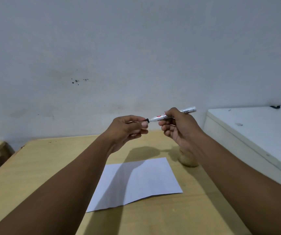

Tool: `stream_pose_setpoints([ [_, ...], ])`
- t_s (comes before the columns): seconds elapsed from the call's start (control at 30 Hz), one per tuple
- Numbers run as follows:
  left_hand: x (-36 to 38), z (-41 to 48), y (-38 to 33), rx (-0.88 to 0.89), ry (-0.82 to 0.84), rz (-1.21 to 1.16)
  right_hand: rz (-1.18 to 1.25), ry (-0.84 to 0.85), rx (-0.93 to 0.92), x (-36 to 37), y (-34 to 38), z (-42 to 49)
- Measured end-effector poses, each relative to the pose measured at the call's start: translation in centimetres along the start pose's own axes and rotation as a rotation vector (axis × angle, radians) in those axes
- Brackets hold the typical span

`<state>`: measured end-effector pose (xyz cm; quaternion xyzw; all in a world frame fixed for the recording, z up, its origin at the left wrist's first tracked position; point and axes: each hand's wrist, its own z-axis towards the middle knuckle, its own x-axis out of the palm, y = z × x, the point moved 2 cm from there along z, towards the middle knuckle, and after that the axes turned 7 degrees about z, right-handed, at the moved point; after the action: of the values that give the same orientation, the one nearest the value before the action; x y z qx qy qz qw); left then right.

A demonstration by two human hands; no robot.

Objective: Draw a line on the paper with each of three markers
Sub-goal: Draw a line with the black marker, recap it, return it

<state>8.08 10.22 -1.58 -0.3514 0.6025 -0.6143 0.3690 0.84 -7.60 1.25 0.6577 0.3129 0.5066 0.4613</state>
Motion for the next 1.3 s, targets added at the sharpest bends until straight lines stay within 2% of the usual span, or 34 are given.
stream_pose_setpoints([
  [0.3,3.9,0.9,-1.8,0.089,0.027,0.03,0.066,0.06,-0.032,-2.4,1.5,-0.3],
  [0.4,4.5,1.0,-2.2,0.112,0.027,0.057,-0.07,0.087,-0.012,-3.2,2.8,-0.4],
  [0.43,4.7,1.2,-2.4,0.12,0.014,0.055,-0.132,0.052,-0.024,-3.7,3.5,-0.4],
  [0.53,4.9,2.0,-3.4,0.157,-0.047,0.067,-0.229,-0.193,-0.126,-6.2,5.9,0.0],
  [0.63,4.9,2.6,-4.4,0.189,-0.056,0.158,-0.424,-0.297,-0.196,-9.1,7.2,0.4],
  [0.8,6.2,3.7,-5.6,0.232,-0.055,0.311,-0.741,-0.261,-0.2,-11.8,6.2,1.1],
  [1.1,10.2,5.1,-5.5,0.305,0.013,0.679,-0.97,-0.184,-0.156,-12.7,3.5,1.7],
  [1.3,12.3,5.4,-4.2,0.345,0.053,0.955,-0.953,-0.163,-0.118,-13.4,2.3,1.5],
])
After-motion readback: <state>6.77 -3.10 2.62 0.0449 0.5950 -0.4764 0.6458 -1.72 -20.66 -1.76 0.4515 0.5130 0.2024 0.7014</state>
